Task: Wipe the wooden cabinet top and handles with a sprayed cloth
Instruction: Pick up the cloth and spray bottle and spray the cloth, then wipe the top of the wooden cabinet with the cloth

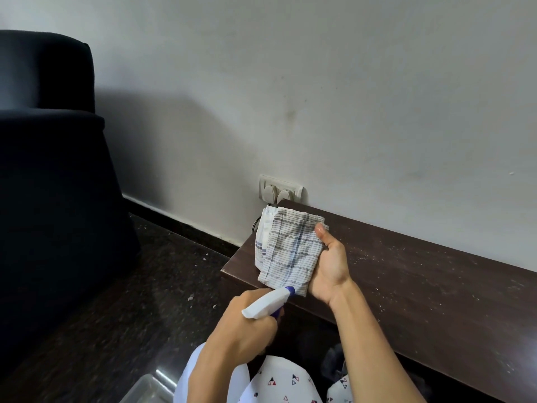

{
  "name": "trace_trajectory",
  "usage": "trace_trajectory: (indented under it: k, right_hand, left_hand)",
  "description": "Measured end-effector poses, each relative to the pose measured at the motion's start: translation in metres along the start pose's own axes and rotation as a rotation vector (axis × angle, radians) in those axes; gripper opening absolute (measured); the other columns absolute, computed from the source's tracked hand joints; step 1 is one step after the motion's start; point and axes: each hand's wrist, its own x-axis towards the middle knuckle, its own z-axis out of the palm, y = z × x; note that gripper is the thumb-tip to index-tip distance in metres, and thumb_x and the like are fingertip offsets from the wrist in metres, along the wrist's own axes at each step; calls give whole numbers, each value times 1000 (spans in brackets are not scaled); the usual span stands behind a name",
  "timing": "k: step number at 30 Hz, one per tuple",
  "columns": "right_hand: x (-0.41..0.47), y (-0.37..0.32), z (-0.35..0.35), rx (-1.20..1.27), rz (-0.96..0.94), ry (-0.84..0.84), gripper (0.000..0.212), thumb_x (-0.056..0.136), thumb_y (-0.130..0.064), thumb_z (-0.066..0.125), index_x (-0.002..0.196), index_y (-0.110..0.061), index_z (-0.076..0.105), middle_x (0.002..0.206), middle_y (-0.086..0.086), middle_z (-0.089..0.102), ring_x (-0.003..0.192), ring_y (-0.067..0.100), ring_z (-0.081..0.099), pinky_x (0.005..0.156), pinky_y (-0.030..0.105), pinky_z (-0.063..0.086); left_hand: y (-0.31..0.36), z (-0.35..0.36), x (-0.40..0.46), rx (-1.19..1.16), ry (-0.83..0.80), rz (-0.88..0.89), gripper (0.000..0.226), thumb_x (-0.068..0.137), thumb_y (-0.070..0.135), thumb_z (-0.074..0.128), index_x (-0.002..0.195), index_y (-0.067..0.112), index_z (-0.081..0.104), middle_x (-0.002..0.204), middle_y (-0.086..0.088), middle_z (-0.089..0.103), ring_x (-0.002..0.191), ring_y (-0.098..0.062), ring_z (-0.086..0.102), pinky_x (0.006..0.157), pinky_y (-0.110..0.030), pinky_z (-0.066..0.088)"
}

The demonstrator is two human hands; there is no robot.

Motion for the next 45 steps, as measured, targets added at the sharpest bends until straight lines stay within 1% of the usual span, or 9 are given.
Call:
trace_trajectory:
  k: [8, 12, 18, 22, 26, 29, 32, 38, 45]
  right_hand:
    - [0, 1, 0, -17, 8, 7, 52, 93, -46, 36, 119, -7, 61, 121, 19, 63, 115, 37, 55, 98, 51, 41]
    - [0, 1, 2, -27, 16, 11, 53, 94, -45, 36, 121, -7, 60, 122, 19, 62, 113, 37, 56, 95, 50, 42]
    - [0, 2, 2, -37, 19, 8, 51, 94, -45, 36, 117, -8, 62, 120, 19, 64, 113, 37, 56, 98, 52, 40]
    - [-2, 4, 6, -48, 33, 5, 50, 93, -45, 37, 116, -9, 62, 118, 18, 65, 112, 37, 56, 98, 52, 40]
    - [-6, 9, 19, -75, 52, -13, 48, 94, -43, 37, 113, -8, 63, 116, 18, 65, 111, 35, 57, 93, 50, 43]
    - [-8, 20, 33, -118, 91, -53, 49, 95, -43, 35, 110, -8, 65, 109, 17, 69, 106, 34, 60, 87, 47, 46]
    - [-8, 39, 50, -195, 160, -103, 50, 96, -43, 33, 109, -7, 66, 110, 18, 68, 108, 34, 59, 94, 49, 44]
    - [-4, 95, 85, -302, 328, -156, 55, 96, -45, 31, 115, -4, 63, 122, 22, 62, 118, 37, 54, 105, 51, 37]
    - [8, 138, 111, -581, 526, -199, 54, 99, -43, 26, 105, -2, 62, 99, 17, 65, 90, 29, 61, 86, 37, 46]
  left_hand:
    - [-11, -8, -1, 10, 107, -108, 17, 74, 2, 49, 76, 15, 60, 64, -3, 55, 61, -20, 52, 61, -33, 44]
    - [-16, -10, 0, -2, 233, -126, 29, 76, -3, 50, 68, 25, 52, 63, -3, 55, 59, -19, 51, 60, -34, 44]
    - [-9, -7, -1, -15, 153, -120, 26, 78, -2, 48, 76, 22, 56, 65, -3, 54, 59, -16, 50, 60, -31, 44]
    - [-7, -11, -7, -146, 195, -180, 44, 78, -9, 47, 67, 34, 42, 69, -10, 56, 54, -22, 52, 51, -29, 46]
    - [-19, -22, -16, -182, 275, -152, 39, 73, -12, 45, 70, 27, 50, 60, -12, 55, 47, -21, 50, 50, -30, 45]
    - [-33, -30, -28, -193, 371, -134, 26, 69, -14, 44, 78, 6, 58, 51, -9, 52, 43, -20, 47, 47, -30, 41]
    - [-49, -37, -44, -228, 462, -119, 21, 68, -16, 46, 80, -3, 58, 53, -9, 54, 45, -20, 47, 49, -33, 43]
    - [-80, -57, -85, -272, 655, -39, 34, 72, -22, 45, 75, 9, 61, 57, -9, 55, 43, -12, 49, 44, -27, 43]
    - [-165, -80, -137, -267, 827, -103, 28, 86, -12, 51, 85, 14, 59, 72, -8, 57, 55, -18, 50, 45, -12, 40]
